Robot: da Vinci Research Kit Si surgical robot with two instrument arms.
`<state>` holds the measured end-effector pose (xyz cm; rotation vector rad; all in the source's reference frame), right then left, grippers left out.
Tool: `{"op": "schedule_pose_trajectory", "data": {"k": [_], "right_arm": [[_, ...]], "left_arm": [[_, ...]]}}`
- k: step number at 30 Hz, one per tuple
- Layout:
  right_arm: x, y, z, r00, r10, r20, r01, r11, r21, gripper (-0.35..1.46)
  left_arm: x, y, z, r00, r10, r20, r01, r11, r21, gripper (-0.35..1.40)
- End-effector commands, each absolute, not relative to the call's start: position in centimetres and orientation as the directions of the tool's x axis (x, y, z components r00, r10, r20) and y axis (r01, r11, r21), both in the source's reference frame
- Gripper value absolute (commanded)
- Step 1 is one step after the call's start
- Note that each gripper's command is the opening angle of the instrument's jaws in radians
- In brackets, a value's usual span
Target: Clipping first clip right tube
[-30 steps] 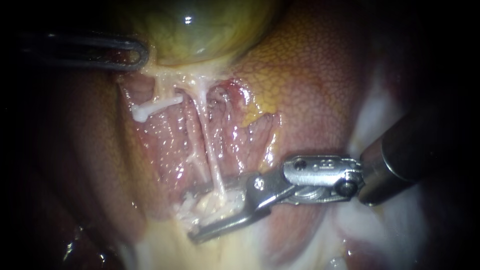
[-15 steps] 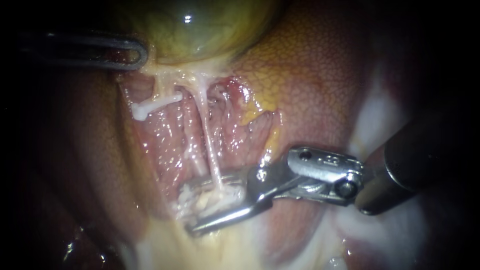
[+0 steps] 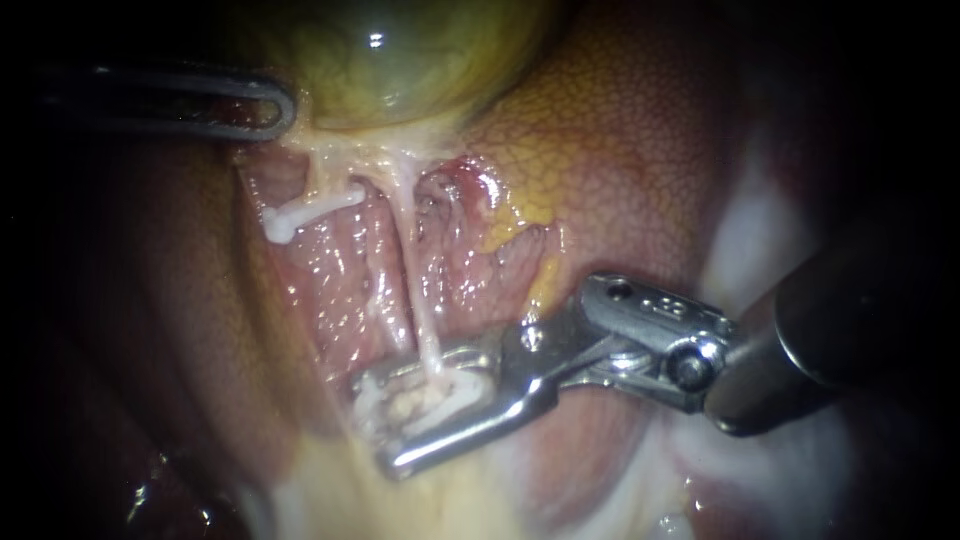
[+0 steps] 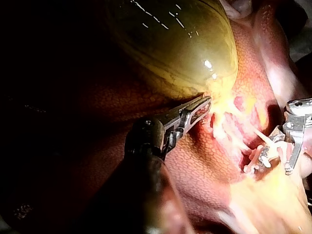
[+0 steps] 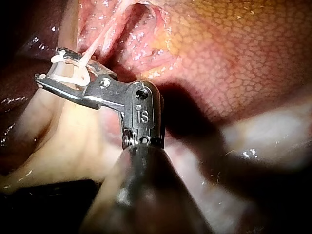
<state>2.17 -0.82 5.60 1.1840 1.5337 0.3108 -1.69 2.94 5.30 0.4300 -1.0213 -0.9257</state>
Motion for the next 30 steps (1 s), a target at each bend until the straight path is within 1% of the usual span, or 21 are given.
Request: {"op": "schedule_pose_trajectory", "data": {"k": [1, 5, 7, 14, 16, 18, 19, 21, 30], "right_arm": [[2.18, -0.81, 5.6, 0.125, 0.8, -0.587, 0.504, 0.458, 0.732, 0.28], [2.17, -0.79, 5.63, 0.127, 0.807, -0.577, 0.493, 0.453, 0.743, 0.17], [2.17, -0.77, 5.65, 0.131, 0.813, -0.567, 0.488, 0.445, 0.751, 0.05], [2.16, -0.75, 5.66, 0.14, 0.828, -0.543, 0.473, 0.426, 0.771, -0.2], [2.16, -0.74, 5.66, 0.145, 0.833, -0.533, 0.471, 0.416, 0.778, -0.33], [2.16, -0.73, 5.65, 0.167, 0.853, -0.495, 0.463, 0.376, 0.803, -0.35], [2.16, -0.72, 5.65, 0.171, 0.858, -0.485, 0.456, 0.367, 0.811, -0.35], [2.17, -0.71, 5.64, 0.166, 0.863, -0.477, 0.444, 0.366, 0.818, -0.35], [2.17, -0.71, 5.65, 0.165, 0.864, -0.477, 0.442, 0.367, 0.818, -0.35]], "left_arm": [[-1.69, 2.94, 5.3, 0.204, -0.82, 0.535, 0.452, 0.564, 0.691, -0.35], [-1.69, 2.94, 5.3, 0.204, -0.82, 0.535, 0.452, 0.564, 0.691, -0.35], [-1.69, 2.94, 5.3, 0.204, -0.82, 0.535, 0.452, 0.564, 0.691, -0.35], [-1.69, 2.94, 5.3, 0.204, -0.82, 0.535, 0.452, 0.564, 0.691, -0.35], [-1.69, 2.94, 5.3, 0.204, -0.82, 0.535, 0.452, 0.564, 0.691, -0.35], [-1.69, 2.94, 5.3, 0.204, -0.82, 0.535, 0.452, 0.564, 0.691, -0.35], [-1.69, 2.94, 5.3, 0.204, -0.82, 0.535, 0.452, 0.564, 0.691, -0.35], [-1.69, 2.94, 5.3, 0.204, -0.82, 0.535, 0.452, 0.564, 0.691, -0.35], [-1.69, 2.94, 5.3, 0.204, -0.82, 0.535, 0.452, 0.564, 0.691, -0.35]]}}
